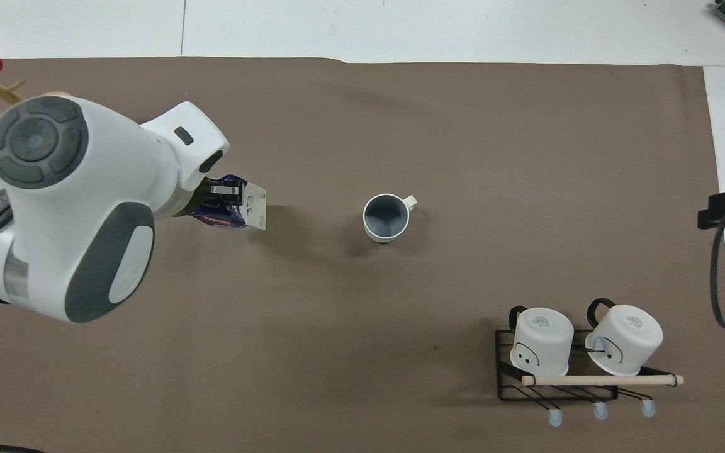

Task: Place cup and milk on table
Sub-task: 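Carry the milk carton beside the white mug with the left gripper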

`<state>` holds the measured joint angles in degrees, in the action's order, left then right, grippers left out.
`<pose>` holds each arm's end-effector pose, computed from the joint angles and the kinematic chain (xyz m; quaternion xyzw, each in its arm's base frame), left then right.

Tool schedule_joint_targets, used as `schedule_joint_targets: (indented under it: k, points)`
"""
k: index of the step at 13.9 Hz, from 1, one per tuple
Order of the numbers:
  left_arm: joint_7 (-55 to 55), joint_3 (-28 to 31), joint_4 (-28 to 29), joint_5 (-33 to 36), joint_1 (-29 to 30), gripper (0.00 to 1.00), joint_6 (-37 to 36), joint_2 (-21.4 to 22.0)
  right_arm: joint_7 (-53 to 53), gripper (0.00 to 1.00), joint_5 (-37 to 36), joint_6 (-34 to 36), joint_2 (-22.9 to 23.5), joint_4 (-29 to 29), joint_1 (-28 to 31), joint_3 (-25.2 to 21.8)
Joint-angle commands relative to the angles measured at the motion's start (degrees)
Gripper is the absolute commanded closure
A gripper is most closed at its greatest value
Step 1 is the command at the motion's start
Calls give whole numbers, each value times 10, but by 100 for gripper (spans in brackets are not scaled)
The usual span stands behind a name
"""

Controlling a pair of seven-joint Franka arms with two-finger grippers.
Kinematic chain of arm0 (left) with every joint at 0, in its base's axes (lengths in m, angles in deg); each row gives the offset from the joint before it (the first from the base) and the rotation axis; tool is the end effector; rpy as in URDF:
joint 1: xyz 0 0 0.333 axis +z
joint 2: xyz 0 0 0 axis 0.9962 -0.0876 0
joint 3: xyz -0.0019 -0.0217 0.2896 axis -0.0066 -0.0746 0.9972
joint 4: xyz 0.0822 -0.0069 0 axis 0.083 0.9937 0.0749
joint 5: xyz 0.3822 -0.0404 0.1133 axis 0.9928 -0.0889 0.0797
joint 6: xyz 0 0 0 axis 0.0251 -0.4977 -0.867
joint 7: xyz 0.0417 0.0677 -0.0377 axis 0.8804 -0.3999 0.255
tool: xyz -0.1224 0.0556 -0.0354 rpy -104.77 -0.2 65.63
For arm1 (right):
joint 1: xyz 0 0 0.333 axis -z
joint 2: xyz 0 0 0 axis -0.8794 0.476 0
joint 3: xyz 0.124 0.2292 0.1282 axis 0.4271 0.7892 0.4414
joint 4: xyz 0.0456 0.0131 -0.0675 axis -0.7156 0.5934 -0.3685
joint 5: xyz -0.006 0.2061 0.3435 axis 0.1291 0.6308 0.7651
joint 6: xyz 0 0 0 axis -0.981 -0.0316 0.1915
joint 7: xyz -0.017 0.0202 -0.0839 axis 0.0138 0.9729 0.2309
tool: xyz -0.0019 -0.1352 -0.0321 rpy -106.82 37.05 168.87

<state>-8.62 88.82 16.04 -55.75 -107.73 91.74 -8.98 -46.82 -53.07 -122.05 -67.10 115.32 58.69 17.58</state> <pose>0.5590 -0.2443 0.4589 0.9967 -0.0516 0.0591 0.0198 0.5343 -0.0392 0.6041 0.9960 -0.0896 -0.0049 0.0042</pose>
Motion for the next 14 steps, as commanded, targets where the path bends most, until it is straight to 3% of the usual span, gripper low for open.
schedule_joint_targets:
  k: [1,7,10,14]
  points:
    - [47,10,-16,8,-42,51,-11,-6,9,0,8,0,-5,1,0,-2]
    - [154,10,-128,26,-97,51,-16,-115,9,0,8,0,-5,1,0,-2]
    - [175,10,-128,30,-111,51,-6,-142,9,0,8,0,-5,1,0,-2]
    - [176,8,-117,30,-112,50,19,-140,9,0,8,0,-5,1,0,-2]
